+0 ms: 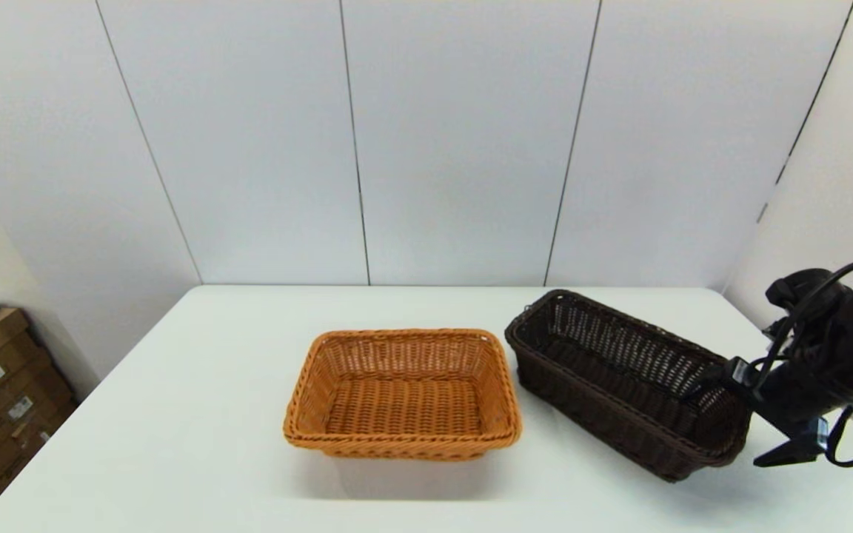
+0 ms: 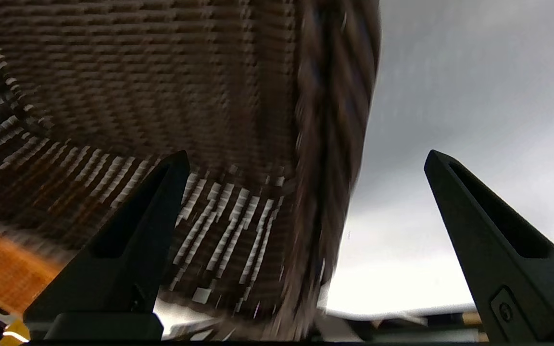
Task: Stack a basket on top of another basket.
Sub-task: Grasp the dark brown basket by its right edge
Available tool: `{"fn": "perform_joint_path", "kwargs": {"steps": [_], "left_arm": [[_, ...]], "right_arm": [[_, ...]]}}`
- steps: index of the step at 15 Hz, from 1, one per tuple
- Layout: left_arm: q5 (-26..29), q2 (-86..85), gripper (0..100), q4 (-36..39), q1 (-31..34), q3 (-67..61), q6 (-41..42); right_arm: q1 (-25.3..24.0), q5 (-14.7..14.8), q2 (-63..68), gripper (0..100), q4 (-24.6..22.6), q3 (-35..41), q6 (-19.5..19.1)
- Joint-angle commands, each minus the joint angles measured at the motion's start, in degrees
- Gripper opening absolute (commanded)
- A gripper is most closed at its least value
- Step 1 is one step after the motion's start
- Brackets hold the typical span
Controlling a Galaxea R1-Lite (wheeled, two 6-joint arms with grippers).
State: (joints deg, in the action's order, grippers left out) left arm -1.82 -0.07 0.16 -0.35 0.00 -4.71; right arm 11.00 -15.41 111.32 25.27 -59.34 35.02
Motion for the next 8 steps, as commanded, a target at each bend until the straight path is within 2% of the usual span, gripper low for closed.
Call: {"fn": "perform_joint_path", "kwargs": {"steps": [1, 8], "left_arm": [[-0.03, 0.07, 100, 0.02, 0.00, 0.00, -0.04], [-0.03, 0.07, 100, 0.02, 0.00, 0.00, -0.04]], "right_arm": [[-0.10, -0.24, 2.58, 100, -2.77, 1.95, -0.83], [-0.10, 0.29, 2.32, 100, -2.24, 0.19, -1.89]]}}
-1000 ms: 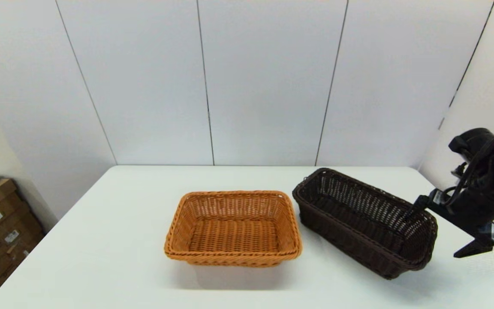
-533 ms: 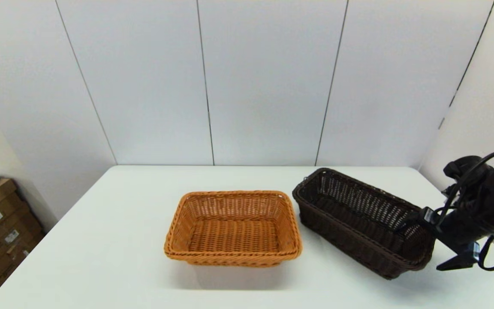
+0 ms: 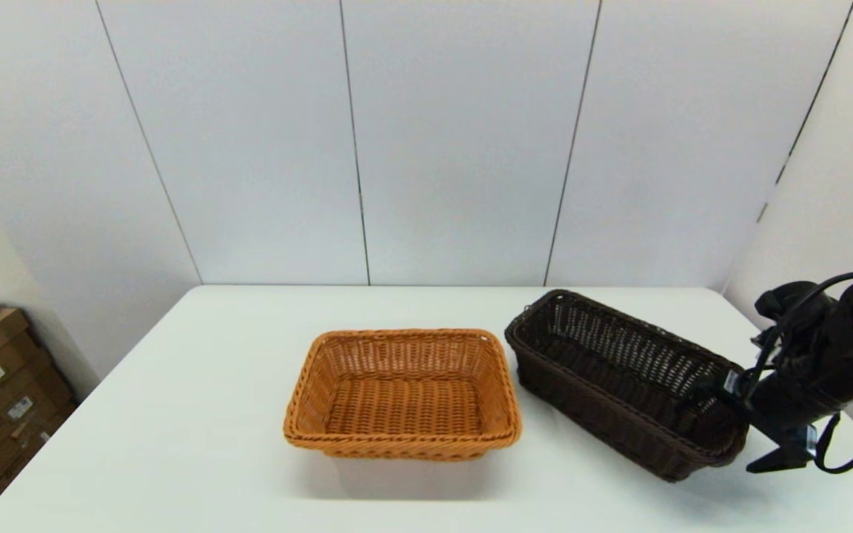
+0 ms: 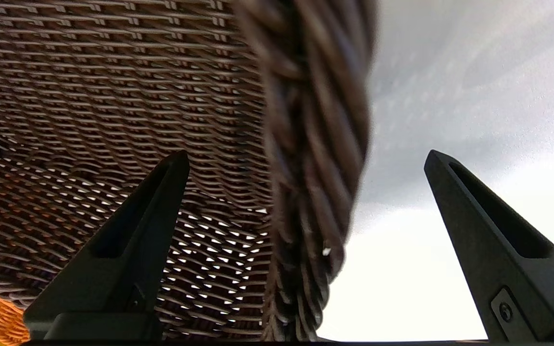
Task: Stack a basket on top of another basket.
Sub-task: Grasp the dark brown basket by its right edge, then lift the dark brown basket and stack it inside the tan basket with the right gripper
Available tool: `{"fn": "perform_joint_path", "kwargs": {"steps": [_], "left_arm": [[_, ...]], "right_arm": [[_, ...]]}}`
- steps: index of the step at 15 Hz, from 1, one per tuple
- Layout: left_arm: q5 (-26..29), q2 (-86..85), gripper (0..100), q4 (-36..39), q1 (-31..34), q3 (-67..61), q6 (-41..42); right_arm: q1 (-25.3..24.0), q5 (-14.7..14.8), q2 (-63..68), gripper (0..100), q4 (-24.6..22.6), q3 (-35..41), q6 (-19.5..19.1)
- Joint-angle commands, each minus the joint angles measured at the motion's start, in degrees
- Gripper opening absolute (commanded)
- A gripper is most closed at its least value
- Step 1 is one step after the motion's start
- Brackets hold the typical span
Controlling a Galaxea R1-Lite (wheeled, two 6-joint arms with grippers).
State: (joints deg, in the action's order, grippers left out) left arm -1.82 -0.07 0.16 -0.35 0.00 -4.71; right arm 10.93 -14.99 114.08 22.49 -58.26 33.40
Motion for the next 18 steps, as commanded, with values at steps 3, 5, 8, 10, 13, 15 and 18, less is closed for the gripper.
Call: {"fn": "perform_joint_path", "kwargs": {"steps": [3, 5, 8, 10, 13, 15, 18], "left_arm": [[-0.03, 0.07, 100, 0.02, 0.00, 0.00, -0.04], [-0.03, 0.07, 100, 0.02, 0.00, 0.00, -0.04], [-0.03, 0.07, 100, 0.02, 0.00, 0.00, -0.04], [-0.03, 0.07, 100, 0.02, 0.00, 0.00, -0.04], [-0.03, 0.07, 100, 0.02, 0.00, 0.00, -0.04], [-0.03, 0.07, 100, 0.02, 0.00, 0.00, -0.04], [-0.03, 0.07, 100, 0.02, 0.00, 0.00, -0.04]], "right_arm": [[-0.21, -0.21, -0.17, 100, 0.45, -0.80, -0.36], [-0.21, -0.30, -0.09, 0, 0.18, -0.80, -0.44], [-0.21, -0.47, 0.62, 0, 0.18, -0.80, -0.62], [-0.21, -0.47, 0.71, 0, 0.18, -0.80, -0.71], [-0.21, -0.47, 0.00, 0, 0.45, -0.72, -1.76], [-0.21, -0.56, -0.44, 0, 0.54, -0.63, -1.94], [0.23, -0.56, -1.14, 0, 0.45, -1.16, -1.32]]}}
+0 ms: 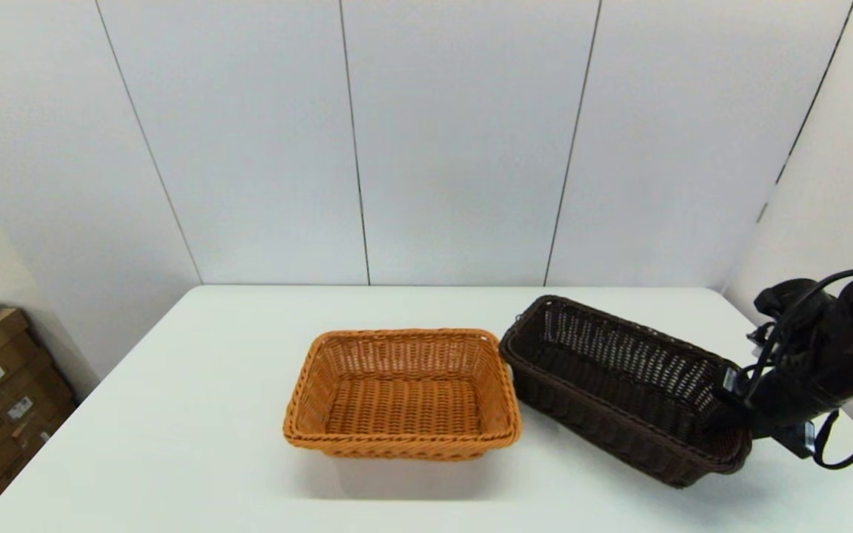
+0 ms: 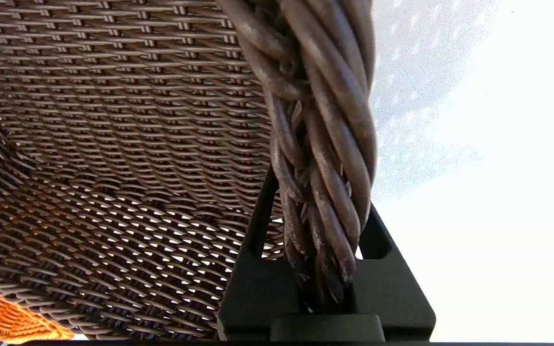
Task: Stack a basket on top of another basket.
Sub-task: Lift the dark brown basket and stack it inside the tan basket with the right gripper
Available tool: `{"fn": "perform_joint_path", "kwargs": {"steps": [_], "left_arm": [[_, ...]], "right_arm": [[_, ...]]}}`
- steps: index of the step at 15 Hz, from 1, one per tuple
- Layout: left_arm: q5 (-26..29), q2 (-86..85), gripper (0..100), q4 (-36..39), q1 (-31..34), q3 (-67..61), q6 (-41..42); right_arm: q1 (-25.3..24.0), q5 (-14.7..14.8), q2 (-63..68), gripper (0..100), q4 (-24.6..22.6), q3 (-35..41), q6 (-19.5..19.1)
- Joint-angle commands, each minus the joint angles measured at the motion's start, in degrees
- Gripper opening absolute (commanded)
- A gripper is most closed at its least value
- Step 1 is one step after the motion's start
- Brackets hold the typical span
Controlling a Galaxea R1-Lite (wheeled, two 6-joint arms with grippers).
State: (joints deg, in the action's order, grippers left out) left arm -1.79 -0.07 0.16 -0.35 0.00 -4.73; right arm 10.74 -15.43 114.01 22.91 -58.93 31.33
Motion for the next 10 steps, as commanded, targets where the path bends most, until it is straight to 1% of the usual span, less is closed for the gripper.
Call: {"fn": "perform_joint_path", "kwargs": {"steps": [1, 3, 4, 5, 7, 9, 10], "left_arm": [[-0.05, 0.07, 100, 0.02, 0.00, 0.00, -0.02], [-0.05, 0.07, 100, 0.02, 0.00, 0.00, -0.02], [-0.05, 0.07, 100, 0.02, 0.00, 0.00, -0.02], [-0.05, 0.07, 100, 0.02, 0.00, 0.00, -0.02], [-0.05, 0.07, 100, 0.02, 0.00, 0.00, -0.02], [-0.05, 0.07, 100, 0.02, 0.00, 0.00, -0.02], [-0.05, 0.07, 100, 0.02, 0.00, 0.00, -0.02]], "right_arm": [[1.04, 0.23, -1.24, 0, 0.21, -1.63, 1.01], [2.62, 2.60, -2.30, 0, 0.38, -3.21, 1.28], [3.50, 3.13, -3.26, 0, 0.65, -4.09, 1.19], [4.38, 3.30, -3.97, 0, 1.88, -5.49, 1.10], [5.61, 2.86, -6.25, 0, 5.39, -8.04, 0.57], [5.96, 2.34, -8.54, 0, 6.71, -8.83, -1.01], [6.05, 1.46, -9.94, 0, 7.68, -9.45, -1.80]]}}
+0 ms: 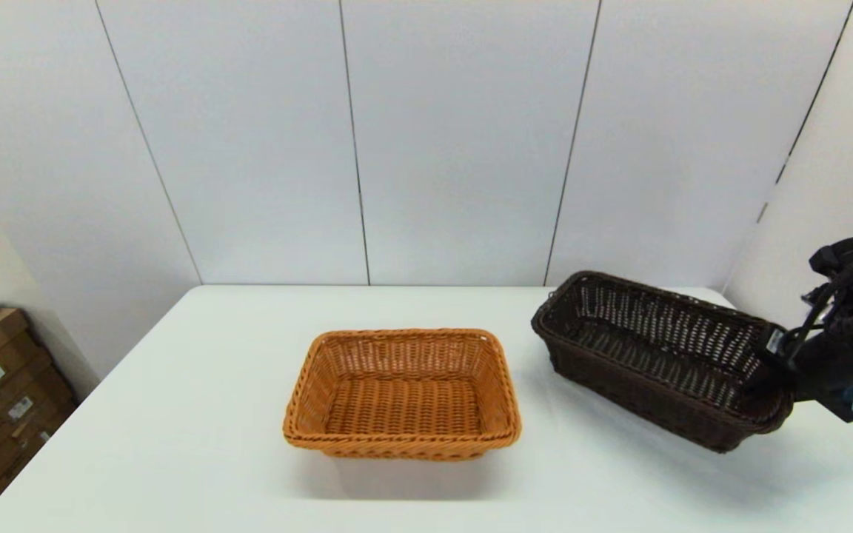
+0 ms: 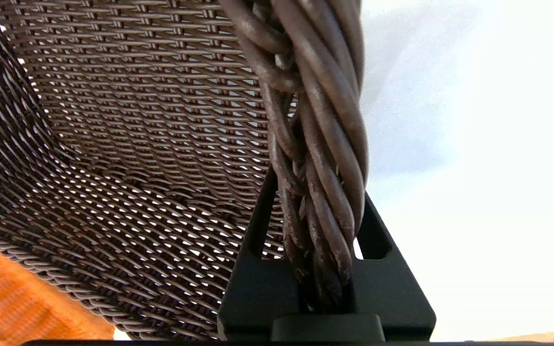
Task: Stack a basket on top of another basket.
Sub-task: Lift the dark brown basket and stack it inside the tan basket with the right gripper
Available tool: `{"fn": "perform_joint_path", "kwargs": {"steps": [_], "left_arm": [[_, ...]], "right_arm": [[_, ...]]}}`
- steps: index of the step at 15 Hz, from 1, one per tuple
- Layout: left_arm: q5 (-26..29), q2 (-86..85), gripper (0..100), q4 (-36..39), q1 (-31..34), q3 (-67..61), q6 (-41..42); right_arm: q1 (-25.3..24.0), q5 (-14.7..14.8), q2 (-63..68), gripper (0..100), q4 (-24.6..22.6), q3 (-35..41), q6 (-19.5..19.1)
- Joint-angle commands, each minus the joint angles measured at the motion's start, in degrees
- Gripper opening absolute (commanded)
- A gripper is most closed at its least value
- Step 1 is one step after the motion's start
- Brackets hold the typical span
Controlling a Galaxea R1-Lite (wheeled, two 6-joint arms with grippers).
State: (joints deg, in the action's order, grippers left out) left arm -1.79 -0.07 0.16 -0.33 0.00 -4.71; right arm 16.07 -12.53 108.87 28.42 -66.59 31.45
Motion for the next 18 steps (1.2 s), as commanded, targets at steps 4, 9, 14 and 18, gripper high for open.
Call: {"fn": "perform_joint_path", "kwargs": {"steps": [4, 9, 14, 18], "left_arm": [[-0.05, 0.07, 100, 0.02, -0.02, 0.00, -0.04], [-0.05, 0.07, 100, 0.02, -0.02, 0.00, -0.04], [-0.05, 0.07, 100, 0.02, -0.02, 0.00, -0.04], [-0.05, 0.07, 100, 0.02, -0.02, 0.00, -0.04]], "right_arm": [[0.63, -5.57, -8.50, 0, 9.38, -7.86, -7.55], [-0.77, -9.18, -10.35, 0, 19.75, -17.26, -15.81], [-11.15, -10.06, -11.76, 0, 27.48, -26.05, -15.02], [-22.31, -9.97, -11.40, 0, 27.31, -27.81, -9.22]]}}
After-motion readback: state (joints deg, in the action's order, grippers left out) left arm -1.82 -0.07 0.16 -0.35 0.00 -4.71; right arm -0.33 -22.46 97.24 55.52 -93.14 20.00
